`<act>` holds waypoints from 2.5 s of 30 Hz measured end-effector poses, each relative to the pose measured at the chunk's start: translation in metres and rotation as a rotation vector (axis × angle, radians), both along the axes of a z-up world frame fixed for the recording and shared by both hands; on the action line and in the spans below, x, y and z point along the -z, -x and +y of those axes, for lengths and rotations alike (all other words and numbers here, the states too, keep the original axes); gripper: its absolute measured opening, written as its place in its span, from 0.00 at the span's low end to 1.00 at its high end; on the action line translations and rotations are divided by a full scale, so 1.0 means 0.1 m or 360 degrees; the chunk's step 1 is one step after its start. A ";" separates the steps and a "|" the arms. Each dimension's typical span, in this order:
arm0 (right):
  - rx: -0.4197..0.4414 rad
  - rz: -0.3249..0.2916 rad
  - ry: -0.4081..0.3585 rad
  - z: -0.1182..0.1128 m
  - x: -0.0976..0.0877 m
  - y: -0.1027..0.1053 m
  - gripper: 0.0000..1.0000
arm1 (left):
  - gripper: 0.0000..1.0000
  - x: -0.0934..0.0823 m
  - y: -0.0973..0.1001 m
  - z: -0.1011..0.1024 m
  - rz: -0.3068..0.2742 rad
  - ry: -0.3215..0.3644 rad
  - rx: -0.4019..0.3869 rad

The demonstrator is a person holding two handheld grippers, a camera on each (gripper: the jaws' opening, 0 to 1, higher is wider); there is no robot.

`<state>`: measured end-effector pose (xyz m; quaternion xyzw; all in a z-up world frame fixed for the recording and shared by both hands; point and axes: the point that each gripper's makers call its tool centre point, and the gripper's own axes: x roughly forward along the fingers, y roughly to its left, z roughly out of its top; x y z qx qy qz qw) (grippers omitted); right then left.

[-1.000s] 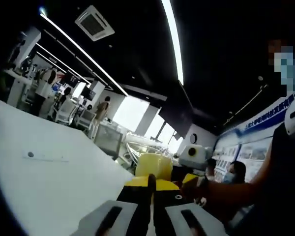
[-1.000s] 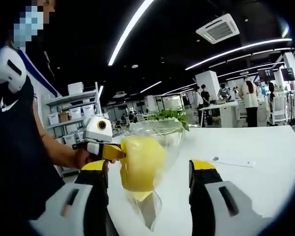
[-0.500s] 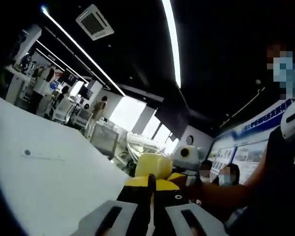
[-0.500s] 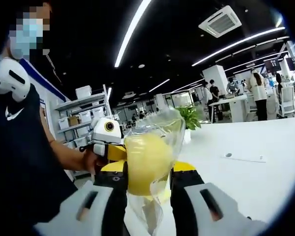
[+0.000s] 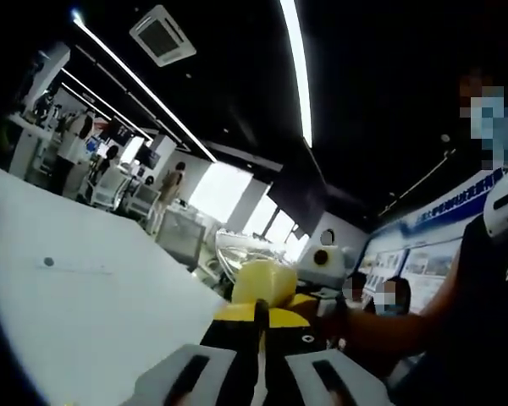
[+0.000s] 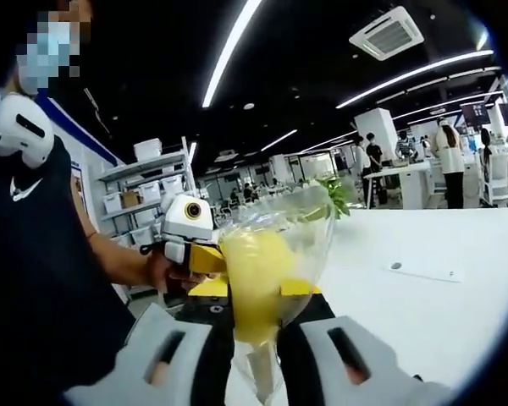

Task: Compare the silicone blocks by pressing each to a similar depth, holding the contact briefly, and releasing to observe deformation and rebound differences across the visible hardness samples.

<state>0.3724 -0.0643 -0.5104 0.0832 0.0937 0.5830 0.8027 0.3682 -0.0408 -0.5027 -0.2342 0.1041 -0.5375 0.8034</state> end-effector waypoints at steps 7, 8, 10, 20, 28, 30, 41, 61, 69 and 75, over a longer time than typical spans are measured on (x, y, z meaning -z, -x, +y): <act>-0.0037 0.0022 0.0017 -0.01 0.02 0.03 0.05 | 0.00 0.03 0.02 -0.02 -0.0045 -0.0075 -0.0011; -0.0048 0.0027 0.0027 -0.01 0.02 0.05 0.04 | 0.00 0.04 0.04 -0.03 -0.0056 -0.0093 -0.0005; -0.0049 -0.0010 0.0035 -0.02 0.02 0.07 0.03 | 0.00 0.04 0.05 -0.02 -0.0079 -0.0108 -0.0011; -0.0058 0.0038 -0.0001 -0.03 -0.02 0.09 0.01 | 0.04 0.00 0.06 0.00 -0.0135 -0.0115 0.0000; -0.0085 0.0052 0.0015 -0.03 0.02 0.14 0.00 | 0.06 0.03 0.10 0.02 -0.0151 -0.0142 0.0026; -0.0090 0.0042 0.0027 -0.02 0.02 0.14 0.00 | 0.04 0.04 0.12 0.01 -0.0188 -0.0169 0.0015; -0.0119 0.0061 0.0017 0.01 0.00 0.13 0.00 | 0.00 0.01 0.11 0.06 -0.0152 -0.0180 -0.0037; -0.0109 0.0051 0.0036 0.01 -0.01 0.16 0.00 | 0.07 0.01 0.09 0.02 -0.0358 -0.0288 -0.0070; -0.0104 0.0030 0.0003 0.05 -0.04 0.16 0.02 | 0.00 -0.05 0.10 0.08 -0.0172 -0.0179 -0.0066; -0.0087 0.0109 -0.0053 0.07 -0.07 0.14 0.06 | 0.00 -0.08 0.10 0.10 -0.0129 -0.0143 -0.0067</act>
